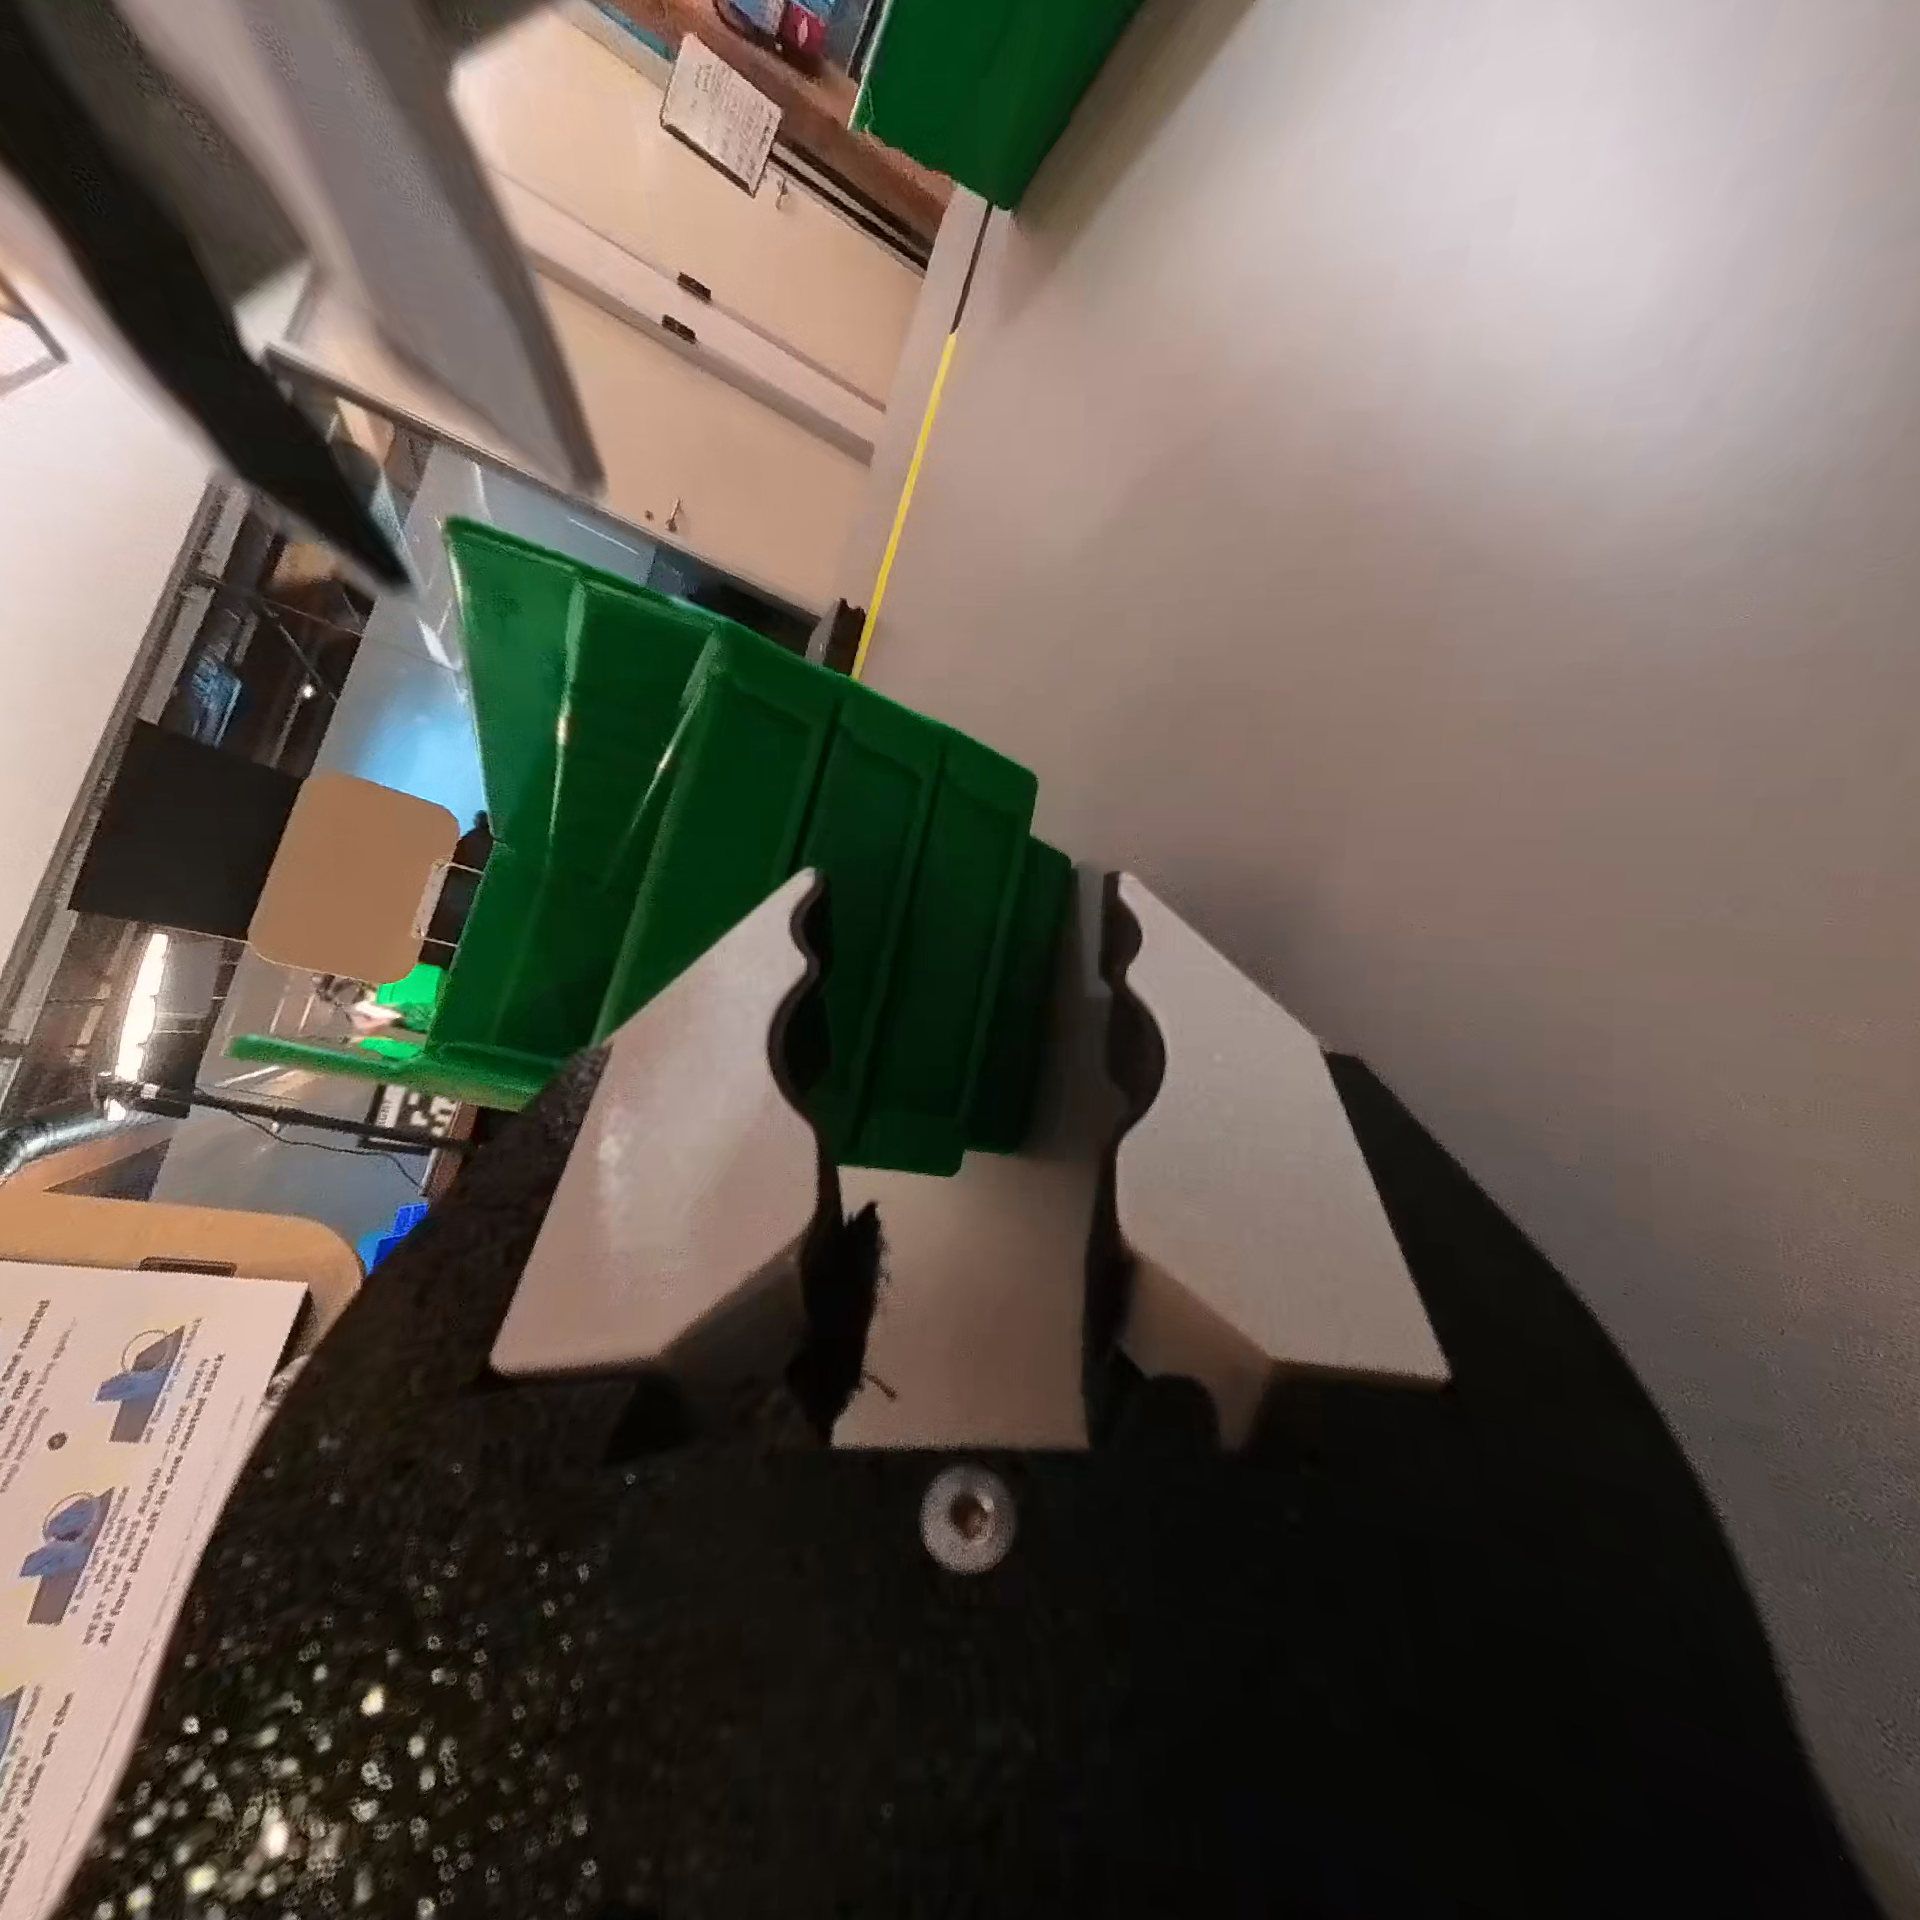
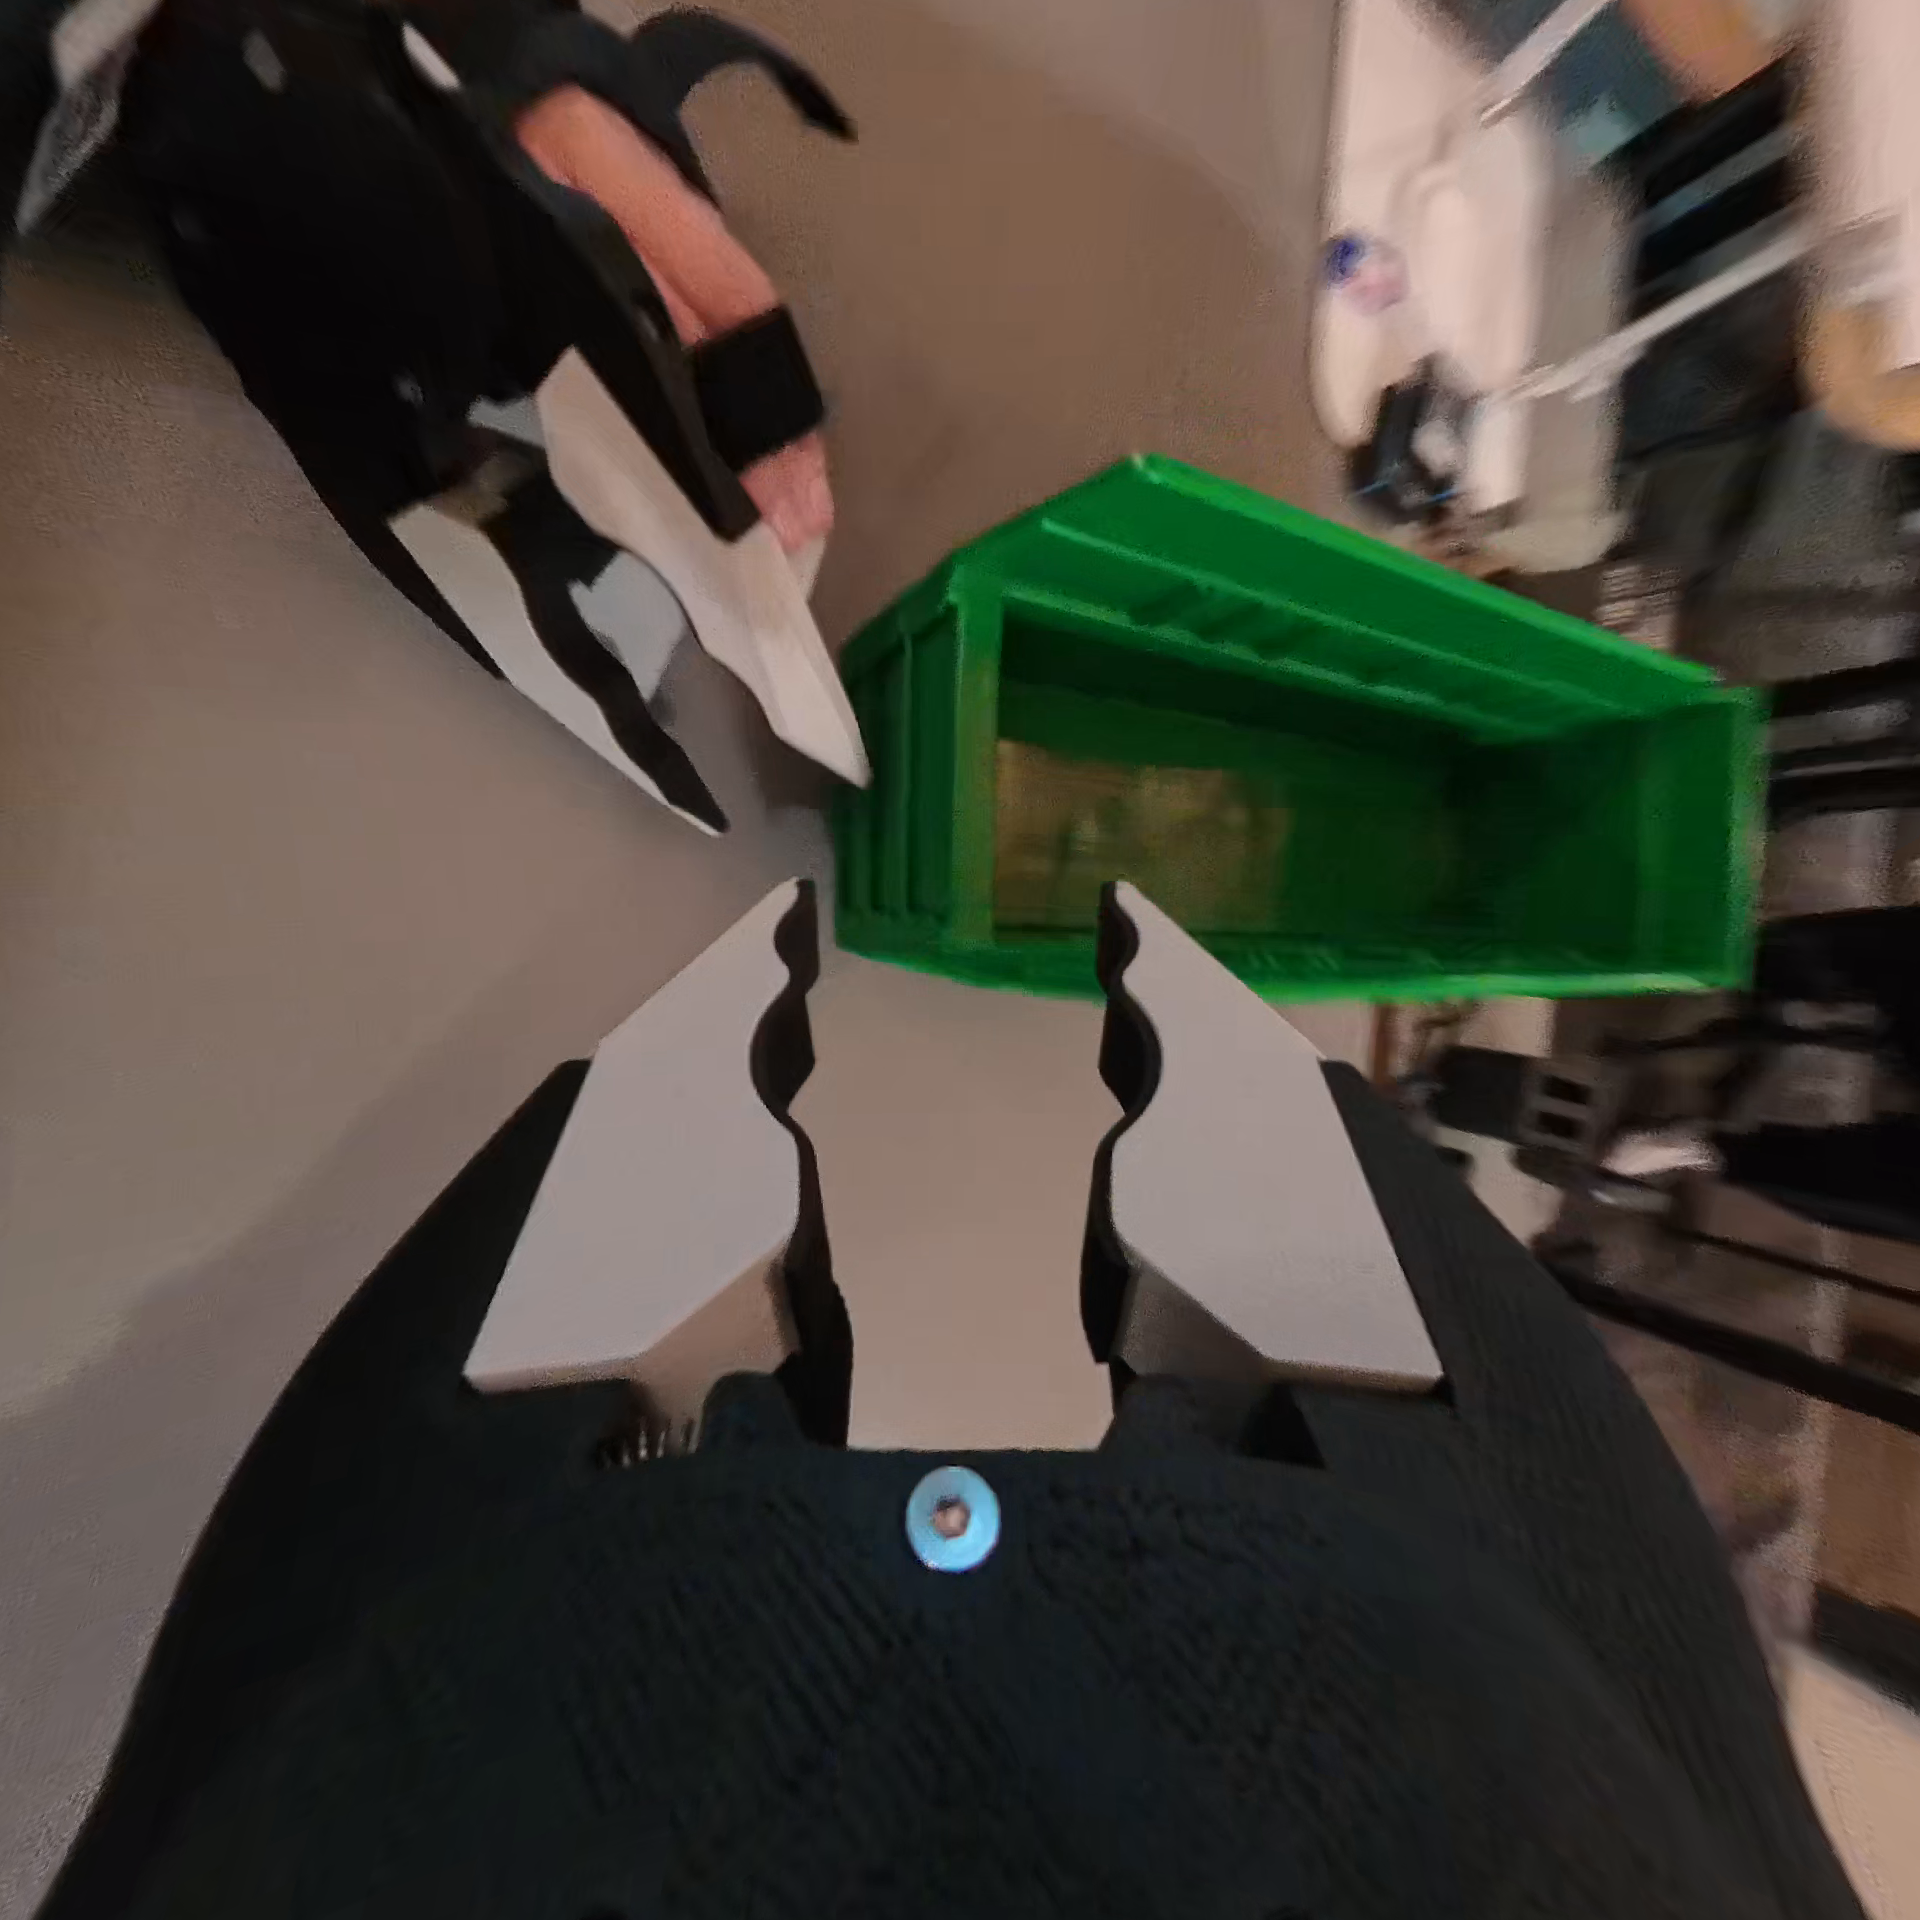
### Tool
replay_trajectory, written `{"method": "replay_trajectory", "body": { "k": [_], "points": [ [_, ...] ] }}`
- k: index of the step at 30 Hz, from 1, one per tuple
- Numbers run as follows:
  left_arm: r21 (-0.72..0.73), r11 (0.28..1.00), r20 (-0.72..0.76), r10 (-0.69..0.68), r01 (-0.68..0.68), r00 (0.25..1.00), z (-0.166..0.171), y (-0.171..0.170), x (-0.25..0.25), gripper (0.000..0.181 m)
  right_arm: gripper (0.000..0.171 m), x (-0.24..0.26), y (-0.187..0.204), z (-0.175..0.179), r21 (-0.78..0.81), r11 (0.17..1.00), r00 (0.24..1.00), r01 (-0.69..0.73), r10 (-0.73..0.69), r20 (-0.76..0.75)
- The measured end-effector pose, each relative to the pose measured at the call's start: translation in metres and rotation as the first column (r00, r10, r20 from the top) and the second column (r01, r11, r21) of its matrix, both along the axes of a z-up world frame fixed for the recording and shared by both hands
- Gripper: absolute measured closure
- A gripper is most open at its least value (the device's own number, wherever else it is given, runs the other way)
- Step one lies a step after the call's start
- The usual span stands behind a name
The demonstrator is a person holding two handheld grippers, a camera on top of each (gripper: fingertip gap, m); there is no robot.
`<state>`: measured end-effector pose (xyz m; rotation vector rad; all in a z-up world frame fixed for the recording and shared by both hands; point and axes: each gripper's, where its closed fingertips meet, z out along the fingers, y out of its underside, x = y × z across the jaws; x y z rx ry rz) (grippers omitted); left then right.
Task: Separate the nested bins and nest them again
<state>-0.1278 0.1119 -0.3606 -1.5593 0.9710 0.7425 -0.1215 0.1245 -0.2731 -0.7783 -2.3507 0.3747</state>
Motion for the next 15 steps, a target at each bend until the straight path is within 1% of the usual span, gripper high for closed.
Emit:
{"method": "replay_trajectory", "body": {
  "k": [3,7,9,11,15],
  "points": [
    [0.012,1.000,-0.004,0.018,-0.018,1.000,0.002,0.000,-0.004,0.133,0.121,-0.031,-0.010,-0.023,0.007,1.000,0.974,0.029,-0.030,0.222],
    [0.016,0.999,-0.006,0.040,-0.039,0.999,0.004,-0.002,-0.011,0.135,0.134,-0.049,-0.009,-0.050,0.069,0.996,0.906,0.063,-0.086,0.415],
    [0.014,0.999,0.005,0.042,-0.042,0.999,0.004,-0.003,-0.013,0.138,0.141,-0.049,-0.007,-0.059,0.099,0.993,0.874,0.061,-0.101,0.476],
    [0.008,0.999,0.011,0.039,-0.039,0.999,0.004,-0.005,-0.015,0.142,0.151,-0.046,-0.009,-0.064,0.091,0.995,0.847,0.051,-0.091,0.524],
    [0.009,1.000,0.017,0.026,-0.026,1.000,0.005,-0.005,-0.012,0.141,0.154,-0.044,-0.010,-0.065,0.055,0.997,0.826,0.057,-0.078,0.559]
  ]
}}
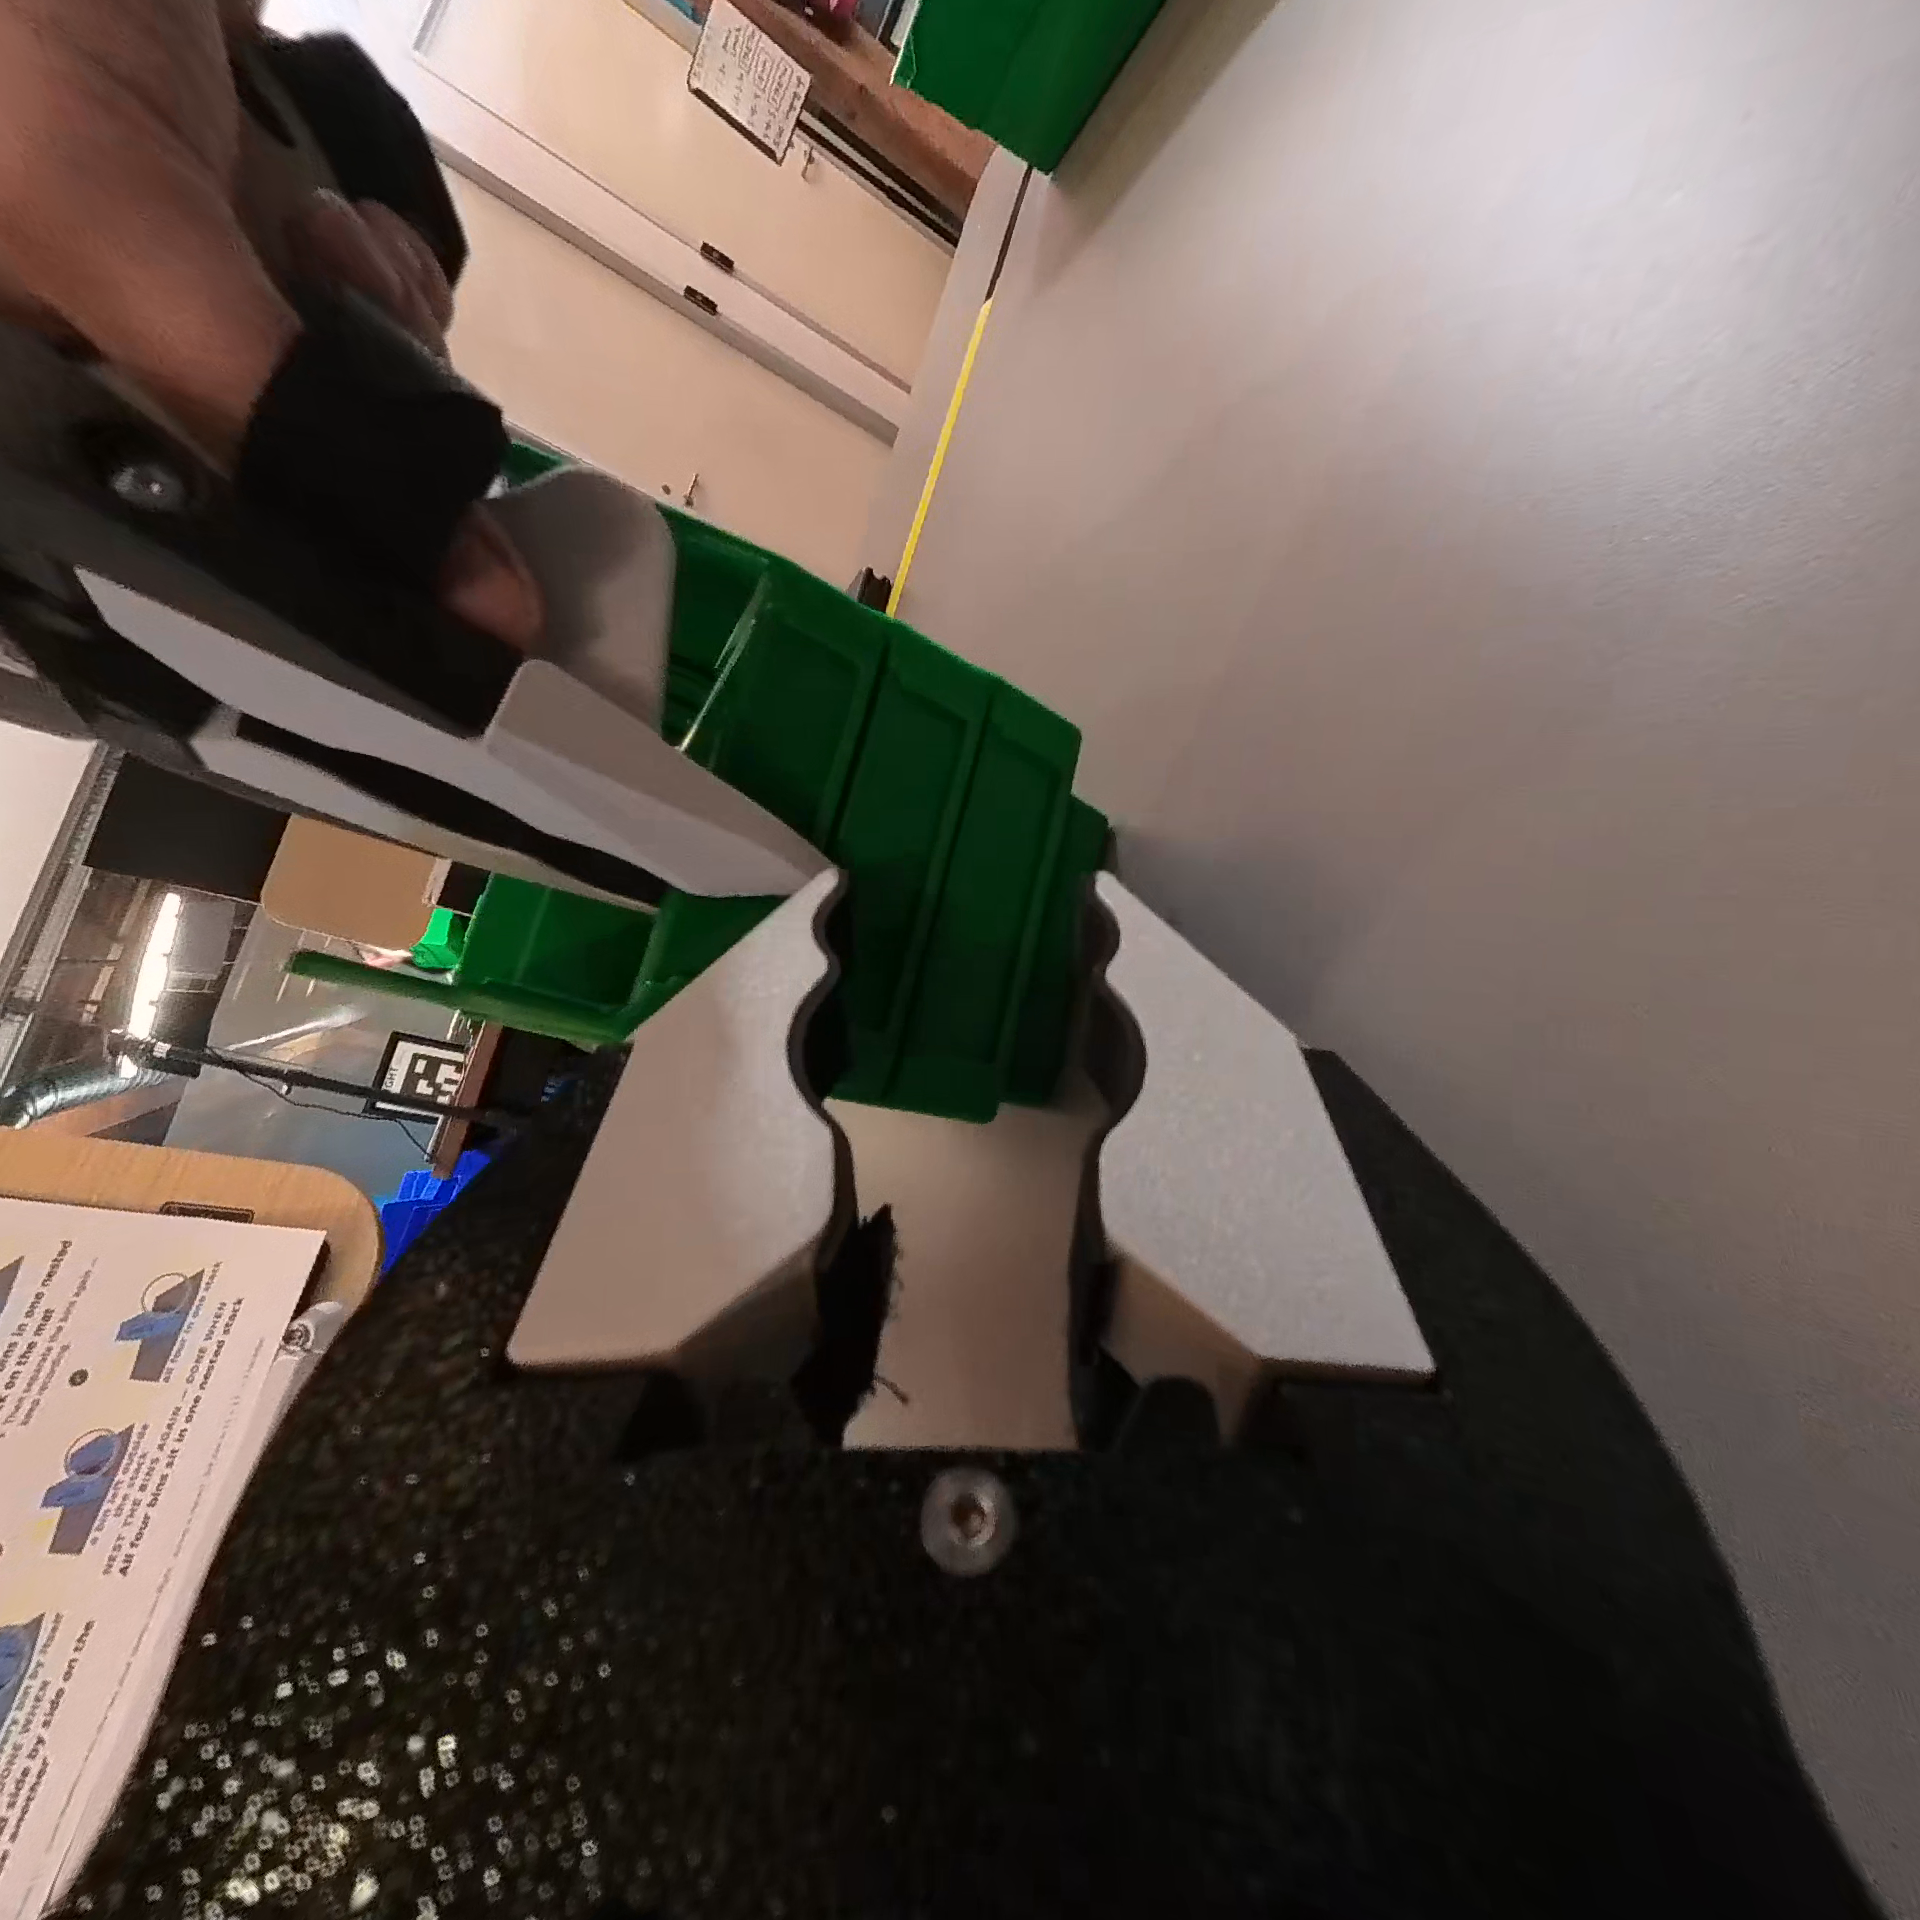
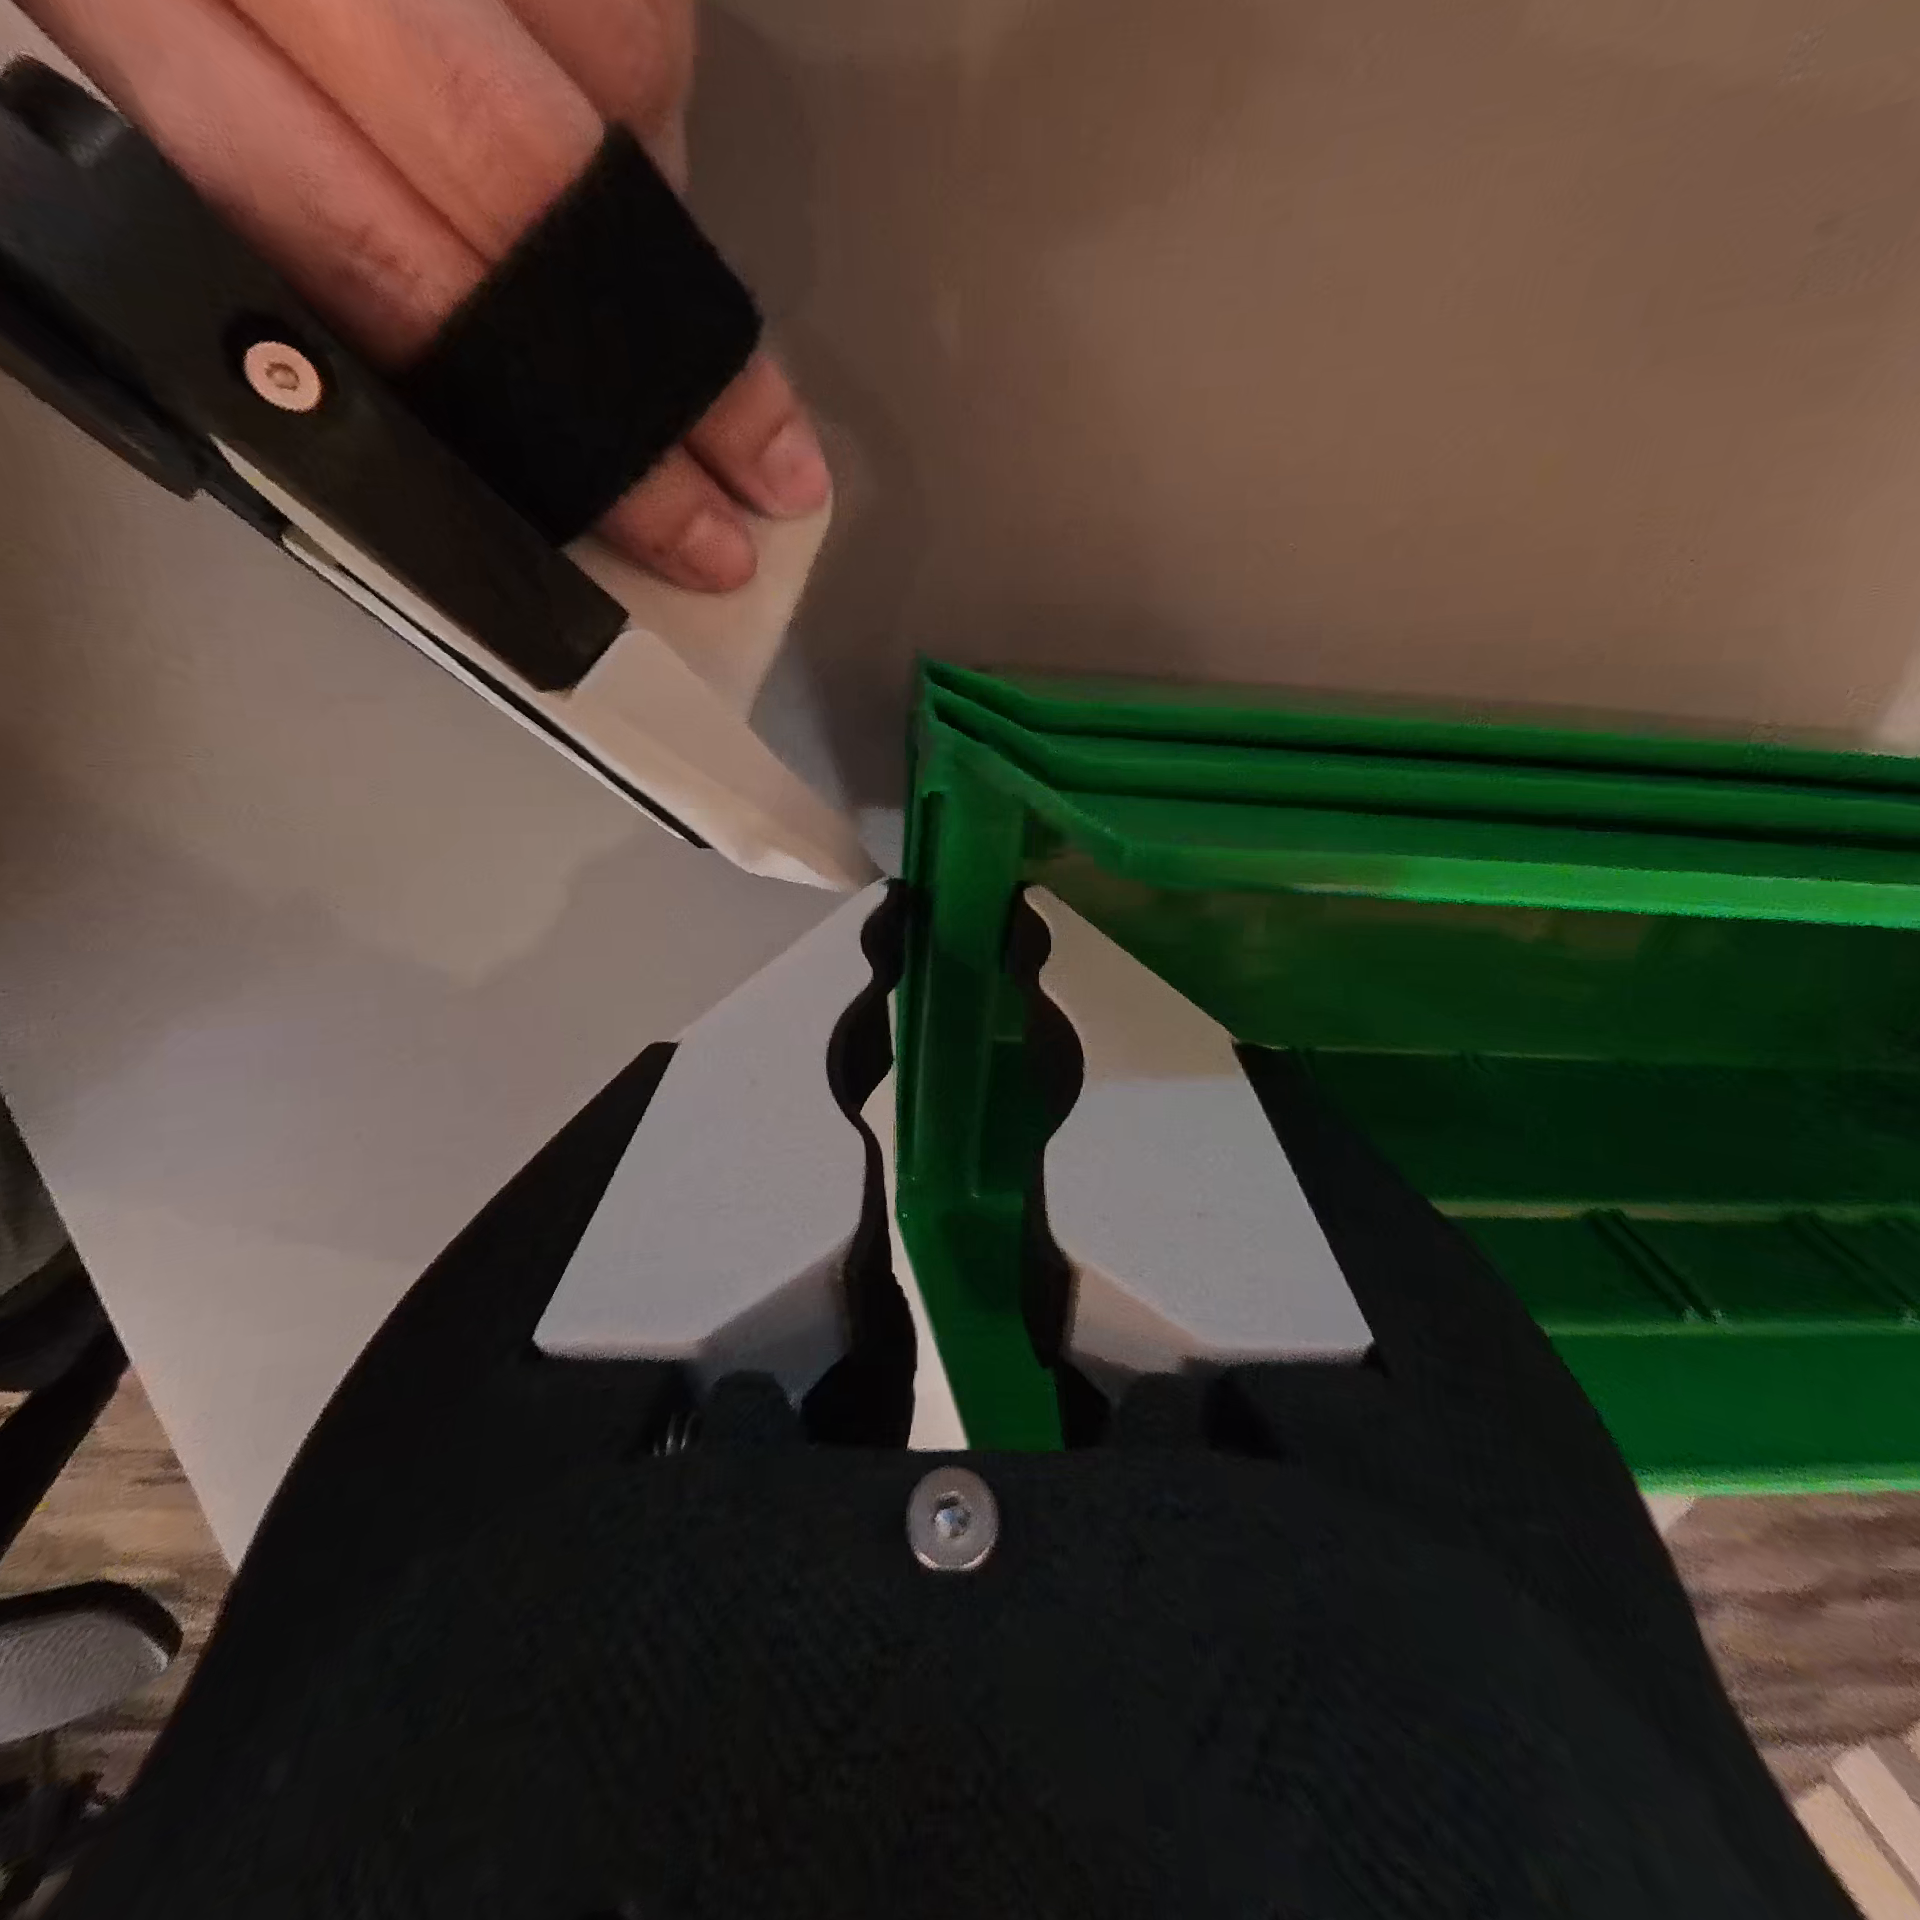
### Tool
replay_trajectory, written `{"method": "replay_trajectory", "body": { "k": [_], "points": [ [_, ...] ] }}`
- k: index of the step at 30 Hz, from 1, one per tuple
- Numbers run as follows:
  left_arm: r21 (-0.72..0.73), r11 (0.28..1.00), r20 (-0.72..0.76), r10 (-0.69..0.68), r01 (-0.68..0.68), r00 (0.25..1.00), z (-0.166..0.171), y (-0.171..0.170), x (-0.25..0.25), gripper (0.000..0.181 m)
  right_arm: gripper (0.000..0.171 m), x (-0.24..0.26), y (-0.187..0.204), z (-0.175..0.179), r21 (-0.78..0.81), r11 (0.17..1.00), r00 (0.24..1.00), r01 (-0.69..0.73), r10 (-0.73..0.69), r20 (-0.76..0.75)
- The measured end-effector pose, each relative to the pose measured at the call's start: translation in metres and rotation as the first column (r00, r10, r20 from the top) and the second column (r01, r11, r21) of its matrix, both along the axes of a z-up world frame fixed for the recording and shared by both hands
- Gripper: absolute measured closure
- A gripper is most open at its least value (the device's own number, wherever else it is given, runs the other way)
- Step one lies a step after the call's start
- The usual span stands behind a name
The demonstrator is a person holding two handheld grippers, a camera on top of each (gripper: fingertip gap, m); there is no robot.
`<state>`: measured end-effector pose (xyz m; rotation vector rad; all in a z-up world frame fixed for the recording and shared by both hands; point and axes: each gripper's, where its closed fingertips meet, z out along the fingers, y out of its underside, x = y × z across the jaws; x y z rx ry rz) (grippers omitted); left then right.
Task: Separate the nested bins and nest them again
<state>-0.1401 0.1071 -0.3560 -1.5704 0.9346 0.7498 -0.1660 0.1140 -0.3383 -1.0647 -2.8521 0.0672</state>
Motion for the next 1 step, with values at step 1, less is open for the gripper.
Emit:
{"method": "replay_trajectory", "body": {
  "k": [1],
  "points": [
    [-0.001,1.000,0.000,-0.003,0.003,1.000,-0.0002,0.0002,0.0006,0.140,0.155,0.0001,-0.0001,0.0000,-0.012,1.000,1.000,0.001,-0.001,0.004]
  ]
}}
